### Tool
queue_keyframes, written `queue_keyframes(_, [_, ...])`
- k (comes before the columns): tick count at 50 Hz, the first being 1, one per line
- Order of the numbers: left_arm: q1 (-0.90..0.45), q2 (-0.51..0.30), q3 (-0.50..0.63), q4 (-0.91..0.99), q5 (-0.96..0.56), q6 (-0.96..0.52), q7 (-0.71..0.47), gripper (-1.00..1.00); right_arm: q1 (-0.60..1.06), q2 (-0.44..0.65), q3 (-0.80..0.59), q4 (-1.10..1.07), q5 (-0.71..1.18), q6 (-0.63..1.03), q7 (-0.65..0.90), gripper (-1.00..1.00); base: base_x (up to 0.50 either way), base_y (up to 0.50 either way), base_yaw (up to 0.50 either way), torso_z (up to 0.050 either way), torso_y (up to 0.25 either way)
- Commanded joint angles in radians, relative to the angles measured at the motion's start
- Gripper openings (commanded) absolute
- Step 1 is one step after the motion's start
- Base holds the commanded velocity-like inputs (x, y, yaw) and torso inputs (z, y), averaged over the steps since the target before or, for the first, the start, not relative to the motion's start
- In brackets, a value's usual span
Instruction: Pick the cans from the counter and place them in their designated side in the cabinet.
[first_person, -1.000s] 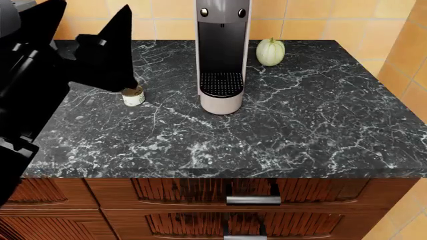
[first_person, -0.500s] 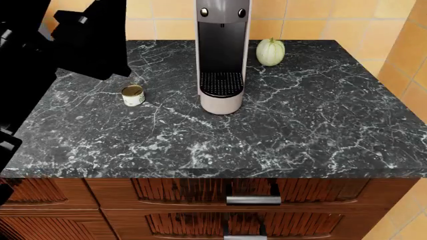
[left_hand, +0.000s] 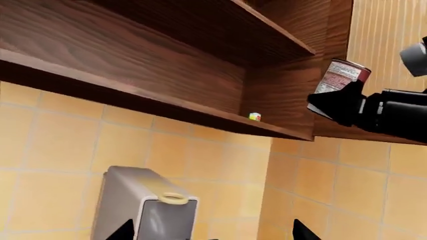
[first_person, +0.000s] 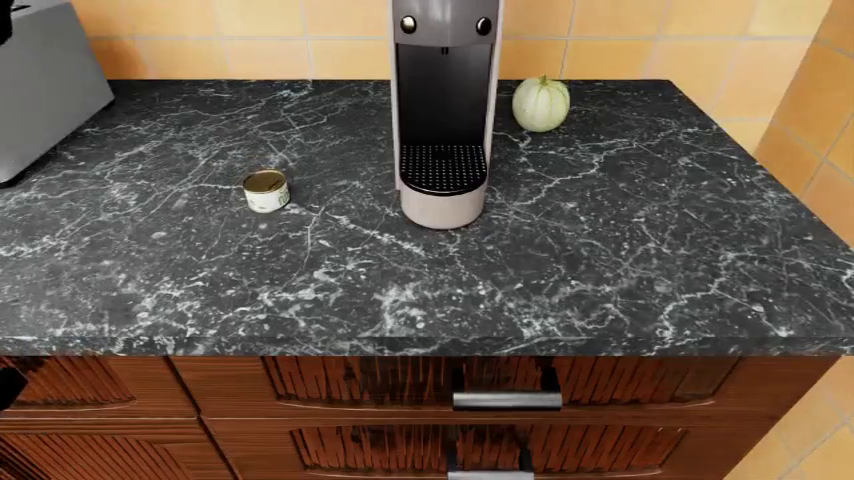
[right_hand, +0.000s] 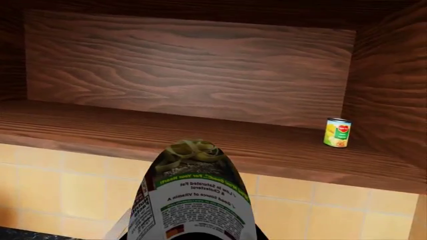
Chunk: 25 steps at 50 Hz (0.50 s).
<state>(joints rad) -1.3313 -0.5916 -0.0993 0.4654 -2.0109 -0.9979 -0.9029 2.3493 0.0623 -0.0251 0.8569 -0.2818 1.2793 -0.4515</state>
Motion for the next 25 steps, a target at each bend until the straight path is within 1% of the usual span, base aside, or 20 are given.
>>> queue_keyframes(1, [-0.080,-0.014,0.055,-0.071,-0.126,0.036,-0.087,1.00,0.007,0.000,-0.004,-0.004,-0.004,-0.005,-0.006,-1.00,0.00,0.00,0.00,0.000,0.000])
queue_keyframes(4, [-0.084,-0.019,0.061,-0.073,-0.131,0.037,-0.096,1.00,0.007,0.000,-0.004,-0.004,-0.004,-0.005,-0.006,-1.00,0.00,0.00,0.00,0.000,0.000])
queue_keyframes(9, [-0.090,-0.024,0.070,-0.078,-0.139,0.039,-0.102,1.00,0.007,0.000,-0.004,-0.004,-0.004,-0.005,-0.006,-1.00,0.00,-0.20,0.00,0.000,0.000])
queue_keyframes(20, [-0.085,-0.027,0.077,-0.080,-0.136,0.039,-0.095,1.00,0.007,0.000,-0.004,-0.004,-0.004,-0.005,-0.006,-1.00,0.00,-0.34,0.00,0.000,0.001])
queue_keyframes(25, [-0.083,-0.036,0.072,-0.076,-0.127,0.037,-0.091,1.00,0.007,0.000,-0.004,-0.004,-0.004,-0.005,-0.006,-1.00,0.00,-0.04,0.00,0.000,0.000])
